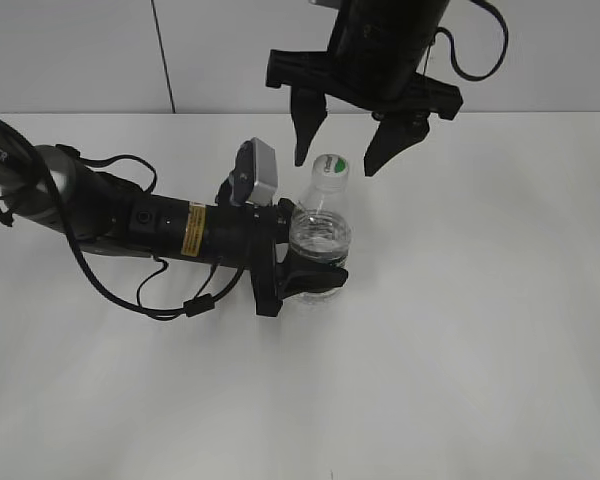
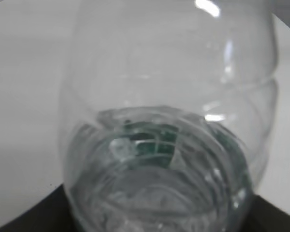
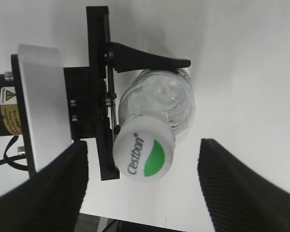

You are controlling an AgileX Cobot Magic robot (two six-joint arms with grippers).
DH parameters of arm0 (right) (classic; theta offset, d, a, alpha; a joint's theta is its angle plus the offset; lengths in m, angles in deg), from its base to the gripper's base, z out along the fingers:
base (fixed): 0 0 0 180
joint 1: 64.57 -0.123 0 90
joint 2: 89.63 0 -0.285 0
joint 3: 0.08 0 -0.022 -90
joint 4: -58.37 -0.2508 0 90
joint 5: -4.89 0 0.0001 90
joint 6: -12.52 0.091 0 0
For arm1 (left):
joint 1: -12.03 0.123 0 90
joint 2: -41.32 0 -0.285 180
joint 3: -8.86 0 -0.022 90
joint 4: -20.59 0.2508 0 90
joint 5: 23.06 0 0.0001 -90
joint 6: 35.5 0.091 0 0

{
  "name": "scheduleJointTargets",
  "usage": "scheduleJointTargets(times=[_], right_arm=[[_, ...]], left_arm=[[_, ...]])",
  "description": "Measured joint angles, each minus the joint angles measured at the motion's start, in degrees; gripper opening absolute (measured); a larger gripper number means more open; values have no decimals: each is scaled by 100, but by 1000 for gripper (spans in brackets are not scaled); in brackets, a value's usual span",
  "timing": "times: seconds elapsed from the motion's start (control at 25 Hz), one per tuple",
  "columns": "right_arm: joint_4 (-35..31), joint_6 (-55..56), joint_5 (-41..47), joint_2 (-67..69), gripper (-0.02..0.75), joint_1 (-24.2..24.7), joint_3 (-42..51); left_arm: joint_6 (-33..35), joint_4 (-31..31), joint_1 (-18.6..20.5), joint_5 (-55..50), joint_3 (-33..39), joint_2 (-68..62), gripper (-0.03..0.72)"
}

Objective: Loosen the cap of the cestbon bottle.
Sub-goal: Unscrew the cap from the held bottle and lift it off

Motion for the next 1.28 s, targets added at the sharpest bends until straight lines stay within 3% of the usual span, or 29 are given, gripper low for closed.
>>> scheduleJointTargets(times=[0.24, 0.6, 1.28], right_arm=[[25, -14, 0, 91, 529, 0, -7], [79, -120, 0, 91, 408, 0, -7], [79, -221, 4, 91, 405, 0, -7]], left_arm=[[0, -4, 0, 0, 0, 0, 415], [0, -18, -5, -13, 0, 0, 414], [0, -77, -9, -42, 0, 0, 414]])
